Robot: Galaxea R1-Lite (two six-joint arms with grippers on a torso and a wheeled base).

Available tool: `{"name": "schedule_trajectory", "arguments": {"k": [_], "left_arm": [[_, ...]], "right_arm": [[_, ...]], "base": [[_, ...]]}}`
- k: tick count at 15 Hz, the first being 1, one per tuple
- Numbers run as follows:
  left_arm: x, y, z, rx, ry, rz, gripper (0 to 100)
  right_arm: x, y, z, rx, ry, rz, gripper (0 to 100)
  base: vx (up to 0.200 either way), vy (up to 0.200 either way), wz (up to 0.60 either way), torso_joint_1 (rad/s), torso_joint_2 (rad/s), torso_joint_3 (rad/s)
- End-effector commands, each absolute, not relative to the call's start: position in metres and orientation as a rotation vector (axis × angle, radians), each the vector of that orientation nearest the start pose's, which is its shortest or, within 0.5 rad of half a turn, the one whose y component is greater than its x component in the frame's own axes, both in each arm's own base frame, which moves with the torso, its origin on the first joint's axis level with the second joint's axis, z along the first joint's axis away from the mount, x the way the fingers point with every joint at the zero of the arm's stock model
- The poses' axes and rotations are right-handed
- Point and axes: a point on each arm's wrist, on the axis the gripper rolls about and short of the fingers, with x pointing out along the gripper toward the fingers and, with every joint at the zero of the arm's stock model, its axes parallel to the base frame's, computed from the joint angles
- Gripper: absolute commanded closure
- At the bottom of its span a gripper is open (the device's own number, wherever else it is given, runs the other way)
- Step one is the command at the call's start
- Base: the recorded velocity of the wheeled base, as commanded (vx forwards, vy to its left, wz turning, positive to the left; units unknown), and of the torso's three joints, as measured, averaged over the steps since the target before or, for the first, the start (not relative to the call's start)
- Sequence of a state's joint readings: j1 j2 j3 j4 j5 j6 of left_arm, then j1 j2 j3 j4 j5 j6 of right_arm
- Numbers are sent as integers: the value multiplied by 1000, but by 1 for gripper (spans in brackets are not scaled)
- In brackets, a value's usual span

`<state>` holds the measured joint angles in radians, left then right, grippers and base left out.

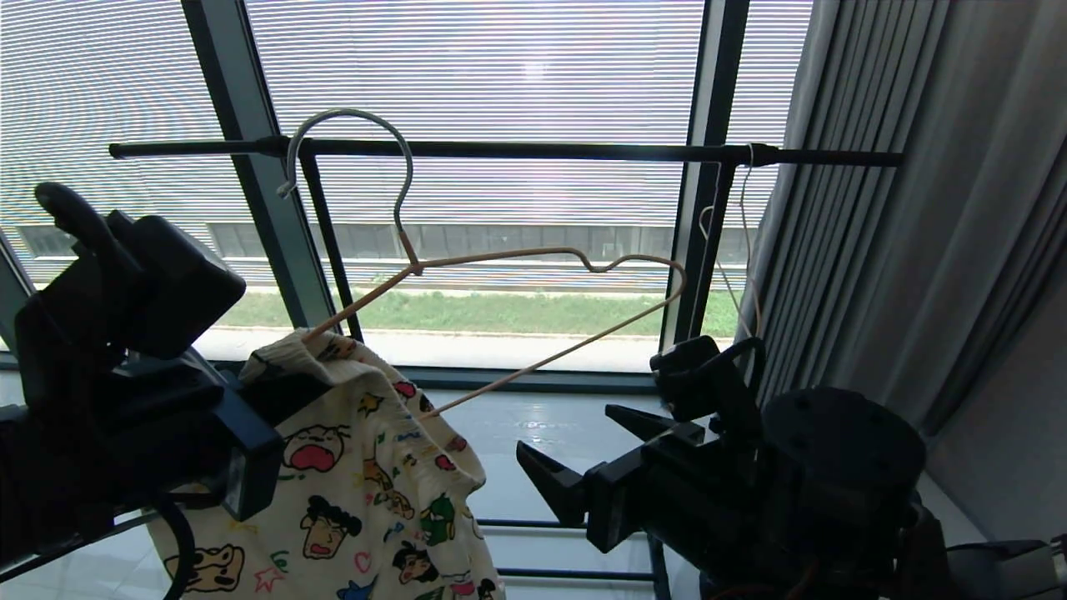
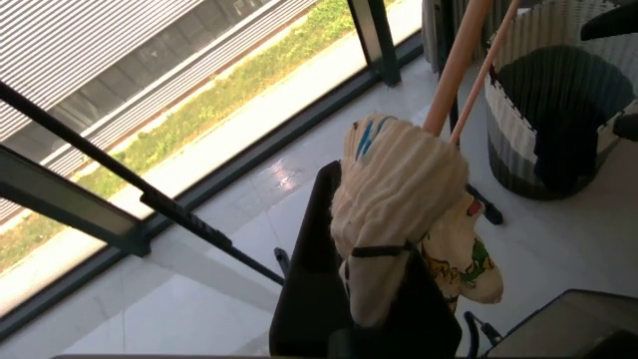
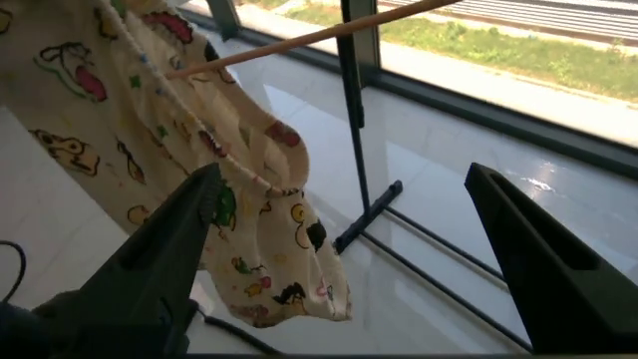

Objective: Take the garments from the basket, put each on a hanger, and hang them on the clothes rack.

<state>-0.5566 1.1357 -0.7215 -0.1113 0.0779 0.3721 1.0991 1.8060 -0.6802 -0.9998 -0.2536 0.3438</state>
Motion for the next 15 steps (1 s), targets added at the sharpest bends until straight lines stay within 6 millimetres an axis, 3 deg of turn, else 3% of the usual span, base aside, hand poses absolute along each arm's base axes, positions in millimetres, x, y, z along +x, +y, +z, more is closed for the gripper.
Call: {"name": "schedule_trajectory", "arguments": {"k": [1, 6, 15], "left_arm": [[137, -85, 243, 456, 186, -534, 100], [133, -91, 247, 459, 164, -576, 100], [135, -92, 247, 454, 169, -571, 100]], "right_arm": [[164, 303, 129, 223, 286, 767, 0], [177, 324, 123, 225, 260, 736, 0], [142, 340, 118, 49, 217, 852, 0]], "base": [[0, 0, 0, 0, 0, 0], [0, 0, 0, 0, 0, 0], [0, 0, 0, 0, 0, 0]]}}
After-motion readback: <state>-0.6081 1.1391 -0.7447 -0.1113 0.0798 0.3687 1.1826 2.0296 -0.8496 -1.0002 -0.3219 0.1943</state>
